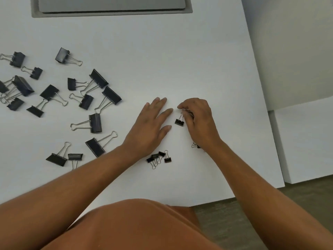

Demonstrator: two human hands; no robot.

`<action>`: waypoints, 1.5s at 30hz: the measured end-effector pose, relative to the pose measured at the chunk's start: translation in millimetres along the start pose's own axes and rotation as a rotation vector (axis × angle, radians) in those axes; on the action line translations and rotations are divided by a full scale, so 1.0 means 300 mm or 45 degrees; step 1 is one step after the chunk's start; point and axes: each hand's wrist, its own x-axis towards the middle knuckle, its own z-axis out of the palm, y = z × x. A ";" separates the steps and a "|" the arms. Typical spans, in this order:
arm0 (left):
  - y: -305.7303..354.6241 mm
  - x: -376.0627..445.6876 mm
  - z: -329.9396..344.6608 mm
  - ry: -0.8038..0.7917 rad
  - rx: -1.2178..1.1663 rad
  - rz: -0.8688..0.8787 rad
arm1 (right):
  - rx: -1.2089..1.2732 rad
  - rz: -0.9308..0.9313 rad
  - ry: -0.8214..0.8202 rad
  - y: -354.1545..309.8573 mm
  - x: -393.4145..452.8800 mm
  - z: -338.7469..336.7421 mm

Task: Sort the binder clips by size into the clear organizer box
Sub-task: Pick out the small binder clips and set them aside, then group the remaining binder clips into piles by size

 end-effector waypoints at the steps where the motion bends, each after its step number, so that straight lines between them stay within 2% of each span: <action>1: 0.000 0.002 -0.001 0.005 -0.021 -0.008 | 0.053 0.019 0.000 -0.002 -0.002 -0.006; 5: 0.007 0.007 -0.011 0.018 -0.095 -0.051 | 0.195 0.076 0.020 -0.018 -0.013 -0.053; 9: 0.014 0.001 -0.034 0.007 -0.058 -0.053 | -0.282 -0.109 -0.162 -0.026 -0.036 -0.043; 11: 0.027 -0.010 -0.059 -0.028 0.023 -0.031 | -0.375 -0.173 -0.223 -0.027 -0.051 -0.024; 15: 0.063 -0.085 -0.094 -0.111 0.204 0.015 | -0.238 -0.230 -0.090 -0.006 -0.062 -0.023; 19: 0.063 -0.168 -0.083 -0.199 0.295 0.080 | -0.201 -0.240 -0.057 0.027 -0.055 -0.058; 22: 0.050 -0.210 -0.071 -0.198 0.342 0.163 | -0.174 -0.317 -0.189 0.043 -0.051 -0.102; 24: 0.043 -0.232 -0.063 -0.188 0.367 0.200 | -0.261 -0.408 -0.362 0.052 -0.046 -0.124; 26: 0.038 -0.248 -0.055 -0.172 0.404 0.233 | -0.340 -0.485 -0.443 0.075 -0.043 -0.127; 34: 0.006 -0.288 0.003 0.001 0.411 0.325 | -0.311 -0.372 -0.258 0.078 -0.066 -0.142; 38: 0.015 -0.322 -0.008 0.081 0.234 0.266 | -0.318 -0.359 -0.140 0.033 -0.075 -0.122; 42: -0.013 -0.421 -0.059 0.272 0.170 0.167 | -0.150 -0.261 0.089 -0.163 -0.128 -0.064; 45: -0.092 -0.546 -0.105 0.479 0.286 -0.022 | 0.063 -0.337 -0.065 -0.373 -0.189 0.054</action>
